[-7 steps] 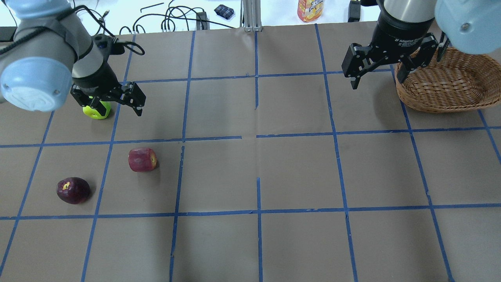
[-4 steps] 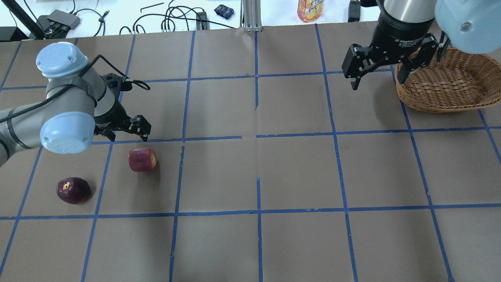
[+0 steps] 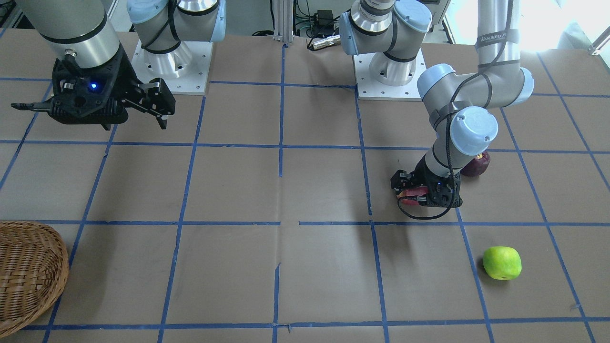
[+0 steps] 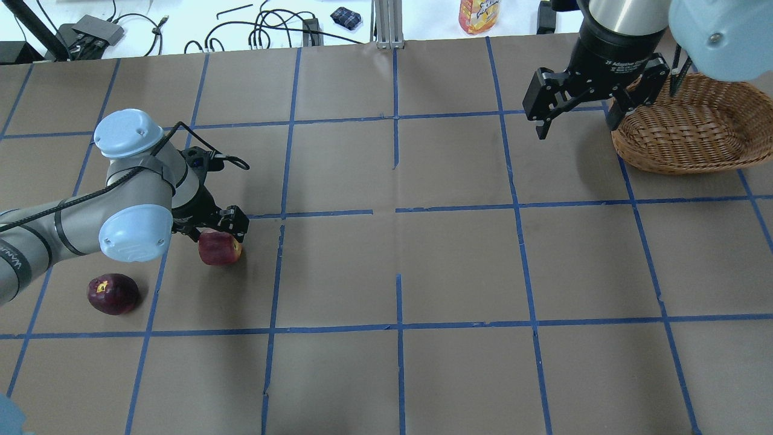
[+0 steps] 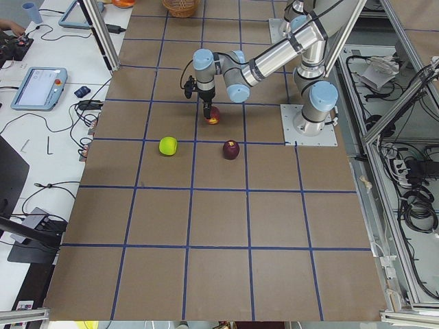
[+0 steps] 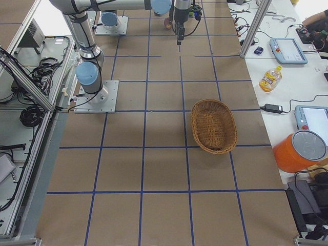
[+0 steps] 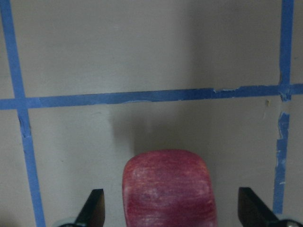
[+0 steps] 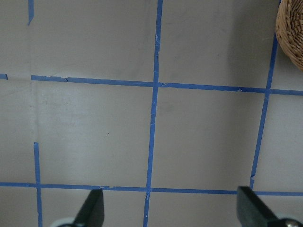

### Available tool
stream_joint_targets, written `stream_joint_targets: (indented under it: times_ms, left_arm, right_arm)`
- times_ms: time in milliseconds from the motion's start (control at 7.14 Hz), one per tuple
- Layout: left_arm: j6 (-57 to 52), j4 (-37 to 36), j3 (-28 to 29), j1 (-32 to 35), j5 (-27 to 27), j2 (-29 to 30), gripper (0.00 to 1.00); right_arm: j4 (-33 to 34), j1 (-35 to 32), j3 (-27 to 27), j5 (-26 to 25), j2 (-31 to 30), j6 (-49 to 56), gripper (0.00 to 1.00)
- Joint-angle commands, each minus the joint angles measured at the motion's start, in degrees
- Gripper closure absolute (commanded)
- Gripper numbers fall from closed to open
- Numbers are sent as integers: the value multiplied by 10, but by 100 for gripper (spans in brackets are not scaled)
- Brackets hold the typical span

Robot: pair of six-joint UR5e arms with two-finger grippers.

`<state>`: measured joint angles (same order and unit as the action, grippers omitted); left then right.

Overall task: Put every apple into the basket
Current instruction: 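Close the left gripper around the red apple, then carry the red apple to the table center and open the left gripper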

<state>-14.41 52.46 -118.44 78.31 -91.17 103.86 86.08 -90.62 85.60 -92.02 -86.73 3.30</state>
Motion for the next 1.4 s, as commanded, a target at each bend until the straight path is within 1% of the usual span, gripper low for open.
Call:
stream_joint_targets:
  times_ms: [0,140,280,420,561,701,841,981,1121,1261]
  left_arm:
    - [4,16,14,7,-4,-9,100]
    - [12,72,57,30,2,-29,100]
    - [20,114,98,79,36,-26,100]
    - [47,122,136,131,69,-11,100]
    - [76,126,167,175,121,10,100]
    - [151,119,188,198,169,31,100]
    - [182,91,195,226,176,54,100]
    - [198,40,199,270,173,83,100]
    - [233,3,200,286,172,113,99]
    - [245,-37,198,295,173,134,93]
  right_arm:
    - [-2,-2,1,-6,-4,3,0]
    - [0,-2,3,-6,-1,3,0]
    - [1,-3,4,-4,1,1,0]
    - [6,-3,9,2,1,-7,0]
    - [7,-3,15,2,2,-8,0]
    - [6,-3,13,1,1,-8,0]
    - [-1,-3,8,1,2,-7,0]
    - [1,-3,3,1,3,-6,0]
    - [-1,-2,0,0,3,-4,0]
    - [0,0,5,-2,6,-5,0]
